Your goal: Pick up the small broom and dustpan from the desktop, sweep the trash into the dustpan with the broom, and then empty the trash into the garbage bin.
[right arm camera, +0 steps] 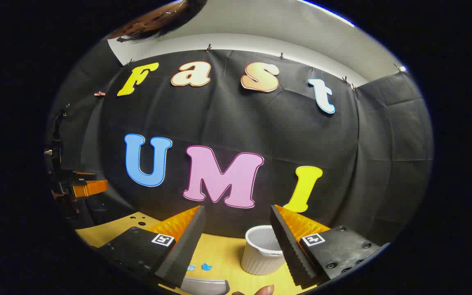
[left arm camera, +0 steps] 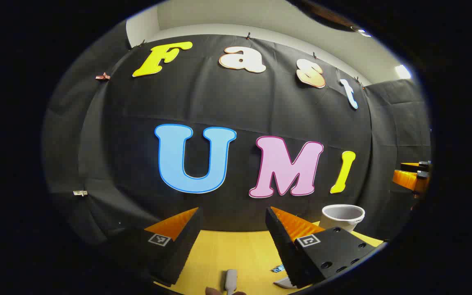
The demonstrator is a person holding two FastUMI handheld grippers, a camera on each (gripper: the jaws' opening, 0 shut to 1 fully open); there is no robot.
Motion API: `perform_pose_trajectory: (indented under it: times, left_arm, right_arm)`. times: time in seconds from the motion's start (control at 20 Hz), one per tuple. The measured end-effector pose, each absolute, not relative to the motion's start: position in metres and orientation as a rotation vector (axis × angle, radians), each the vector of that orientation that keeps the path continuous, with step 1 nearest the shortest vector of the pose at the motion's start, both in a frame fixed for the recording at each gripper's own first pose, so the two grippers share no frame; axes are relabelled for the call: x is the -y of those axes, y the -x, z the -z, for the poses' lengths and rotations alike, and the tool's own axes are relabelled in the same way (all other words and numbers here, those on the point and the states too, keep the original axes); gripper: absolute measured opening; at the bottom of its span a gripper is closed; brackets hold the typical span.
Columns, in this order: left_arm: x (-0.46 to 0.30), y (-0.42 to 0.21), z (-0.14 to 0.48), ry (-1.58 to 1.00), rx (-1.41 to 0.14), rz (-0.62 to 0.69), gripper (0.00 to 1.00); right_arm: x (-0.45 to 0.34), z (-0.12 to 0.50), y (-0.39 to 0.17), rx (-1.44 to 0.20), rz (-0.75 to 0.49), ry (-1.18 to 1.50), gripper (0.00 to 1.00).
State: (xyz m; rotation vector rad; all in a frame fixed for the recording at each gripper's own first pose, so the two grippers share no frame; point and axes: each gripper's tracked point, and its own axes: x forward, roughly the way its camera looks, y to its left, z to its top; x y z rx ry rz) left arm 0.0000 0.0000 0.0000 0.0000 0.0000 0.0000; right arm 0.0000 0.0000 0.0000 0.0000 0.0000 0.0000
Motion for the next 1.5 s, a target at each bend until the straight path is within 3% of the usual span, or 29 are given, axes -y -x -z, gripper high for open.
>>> perform_pose_trajectory:
  times: [0.05,0.85,1.15,1.5]
  left_arm:
    - [-0.001,-0.001,0.000,-0.011,-0.001,0.000,0.96]
    - [-0.009,0.006,0.011,-0.054,-0.025,0.034,0.95]
    - [-0.010,0.014,0.031,-0.058,-0.063,0.048,0.95]
    - [-0.007,0.024,0.053,-0.080,-0.091,0.070,0.95]
  right_arm:
    - [-0.003,0.001,-0.002,-0.003,-0.001,0.002,0.96]
    - [-0.033,0.024,0.007,-0.113,-0.083,0.059,0.96]
    - [-0.042,0.139,0.048,-0.583,-0.191,0.133,0.97]
    - [-0.059,0.284,0.132,-1.182,-0.301,0.022,0.98]
